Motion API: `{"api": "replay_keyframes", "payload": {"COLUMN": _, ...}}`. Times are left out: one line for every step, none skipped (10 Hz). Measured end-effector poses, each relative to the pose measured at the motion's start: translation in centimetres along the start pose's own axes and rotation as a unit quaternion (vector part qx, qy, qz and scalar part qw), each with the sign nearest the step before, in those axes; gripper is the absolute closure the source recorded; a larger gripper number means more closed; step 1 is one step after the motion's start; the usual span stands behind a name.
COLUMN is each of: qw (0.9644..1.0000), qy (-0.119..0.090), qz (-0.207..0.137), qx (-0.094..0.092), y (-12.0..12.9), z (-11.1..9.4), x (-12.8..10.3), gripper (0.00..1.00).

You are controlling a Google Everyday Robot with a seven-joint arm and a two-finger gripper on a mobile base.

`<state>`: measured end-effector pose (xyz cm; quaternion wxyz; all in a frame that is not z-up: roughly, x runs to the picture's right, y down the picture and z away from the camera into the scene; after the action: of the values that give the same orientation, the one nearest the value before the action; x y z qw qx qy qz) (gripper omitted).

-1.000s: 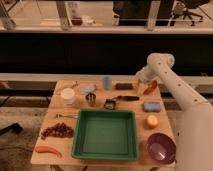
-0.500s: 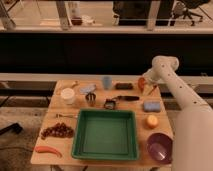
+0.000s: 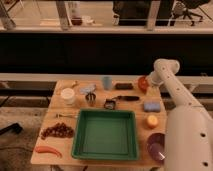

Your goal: Stack bowls into tray

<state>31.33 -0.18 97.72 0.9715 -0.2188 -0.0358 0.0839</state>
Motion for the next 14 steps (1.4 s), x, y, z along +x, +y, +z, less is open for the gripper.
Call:
{"api": "replay_keyframes", "payload": {"qw": 1.0, "qy": 0.002, "qz": 0.002, "qx": -0.004, "y": 0.1, "z": 0.8, "x": 0.3, "gripper": 0.22}}
{"api": "replay_keyframes", "payload": {"qw": 1.0, "qy": -0.002, "qz": 0.005, "qx": -0.006, "y": 0.3, "z": 1.4, "x": 0.6, "gripper": 0.32}}
{"api": "replay_keyframes", "payload": {"qw": 0.9999, "qy": -0.008, "qz": 0.005, "qx": 0.003, "y": 0.2, "z": 1.3, "x": 0.7, "gripper": 0.4}}
{"api": "replay_keyframes", "payload": {"qw": 0.9998, "qy": -0.014, "qz": 0.006, "qx": 0.016, "y": 0.1, "z": 0.8, "x": 0.9, "gripper": 0.48}}
{"api": "replay_keyframes", "payload": {"qw": 0.9992, "qy": -0.022, "qz": 0.009, "qx": 0.033, "y": -0.1, "z": -0.2, "x": 1.0, "gripper": 0.6}}
{"api": "replay_keyframes", "payload": {"qw": 0.9982, "qy": -0.031, "qz": 0.01, "qx": 0.05, "y": -0.5, "z": -1.6, "x": 0.8, "gripper": 0.71}}
{"api": "replay_keyframes", "payload": {"qw": 0.9974, "qy": -0.036, "qz": 0.01, "qx": 0.062, "y": -0.7, "z": -2.5, "x": 0.6, "gripper": 0.8}}
{"api": "replay_keyframes", "payload": {"qw": 0.9962, "qy": -0.042, "qz": 0.008, "qx": 0.076, "y": -1.0, "z": -4.0, "x": 0.3, "gripper": 0.91}}
{"api": "replay_keyframes", "payload": {"qw": 0.995, "qy": -0.048, "qz": 0.005, "qx": 0.088, "y": -1.3, "z": -5.4, "x": 0.0, "gripper": 0.98}}
{"api": "replay_keyframes", "payload": {"qw": 0.9935, "qy": -0.054, "qz": 0.002, "qx": 0.1, "y": -1.5, "z": -7.0, "x": -0.4, "gripper": 1.0}}
{"api": "replay_keyframes", "payload": {"qw": 0.9923, "qy": -0.06, "qz": -0.001, "qx": 0.109, "y": -1.5, "z": -8.4, "x": -0.7, "gripper": 1.0}}
{"api": "replay_keyframes", "payload": {"qw": 0.9912, "qy": -0.064, "qz": -0.004, "qx": 0.116, "y": -1.7, "z": -9.9, "x": -1.1, "gripper": 1.0}}
{"api": "replay_keyframes", "payload": {"qw": 0.9901, "qy": -0.068, "qz": -0.01, "qx": 0.122, "y": -1.6, "z": -11.7, "x": -1.5, "gripper": 1.0}}
{"api": "replay_keyframes", "payload": {"qw": 0.9892, "qy": -0.071, "qz": -0.017, "qx": 0.127, "y": -1.2, "z": -13.4, "x": -1.8, "gripper": 1.0}}
